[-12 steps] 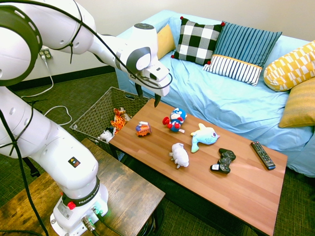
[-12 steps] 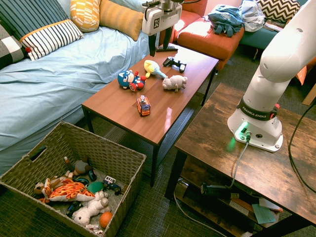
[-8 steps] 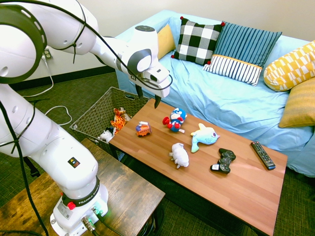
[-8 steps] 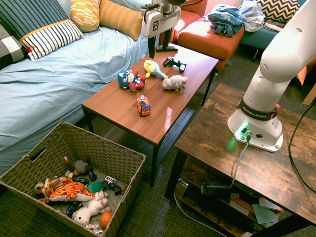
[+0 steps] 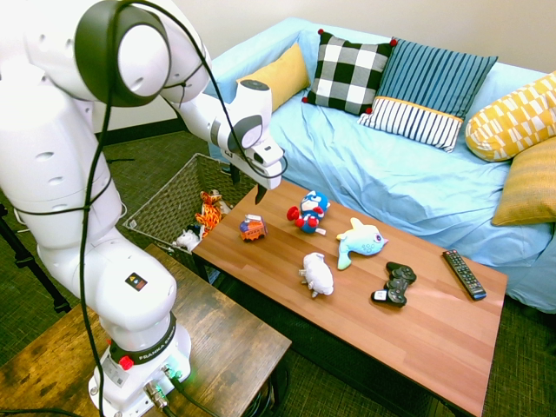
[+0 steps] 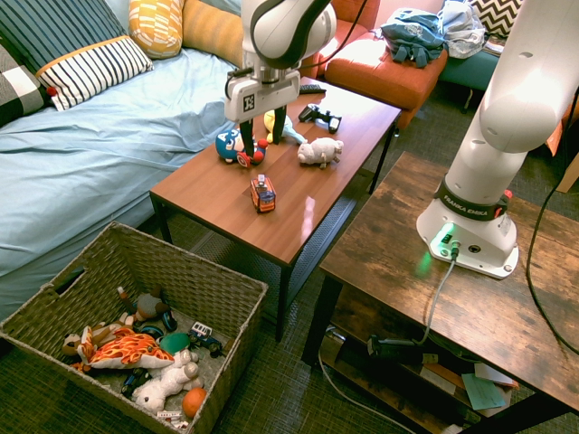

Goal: Put the toy car in the basket

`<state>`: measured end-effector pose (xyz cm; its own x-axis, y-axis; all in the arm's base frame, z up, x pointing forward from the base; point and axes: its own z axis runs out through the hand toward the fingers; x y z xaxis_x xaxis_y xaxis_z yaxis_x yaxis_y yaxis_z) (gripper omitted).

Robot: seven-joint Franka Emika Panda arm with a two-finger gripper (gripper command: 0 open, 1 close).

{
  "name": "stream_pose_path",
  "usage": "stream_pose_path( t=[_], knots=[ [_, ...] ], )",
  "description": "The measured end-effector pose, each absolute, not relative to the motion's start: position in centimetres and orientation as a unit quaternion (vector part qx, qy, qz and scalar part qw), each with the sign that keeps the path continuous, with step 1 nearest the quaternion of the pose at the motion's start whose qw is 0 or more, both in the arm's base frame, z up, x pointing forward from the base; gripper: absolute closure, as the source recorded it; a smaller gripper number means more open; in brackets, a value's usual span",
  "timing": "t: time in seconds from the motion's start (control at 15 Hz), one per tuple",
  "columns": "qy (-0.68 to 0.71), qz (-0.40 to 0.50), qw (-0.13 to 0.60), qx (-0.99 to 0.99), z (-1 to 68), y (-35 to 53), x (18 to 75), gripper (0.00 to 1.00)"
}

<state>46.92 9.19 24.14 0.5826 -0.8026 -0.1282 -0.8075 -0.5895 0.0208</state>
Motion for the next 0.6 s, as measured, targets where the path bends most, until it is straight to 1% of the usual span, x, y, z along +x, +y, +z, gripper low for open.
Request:
stream_pose_path(
  t=[0.27,0.6],
  knots=[
    [0.481,0.107,0.014,-0.87,20.0,9.2,47.9,0.0],
    [0.499,0.141,-0.001,-0.855,16.2,8.7,49.4,0.0]
  ],
)
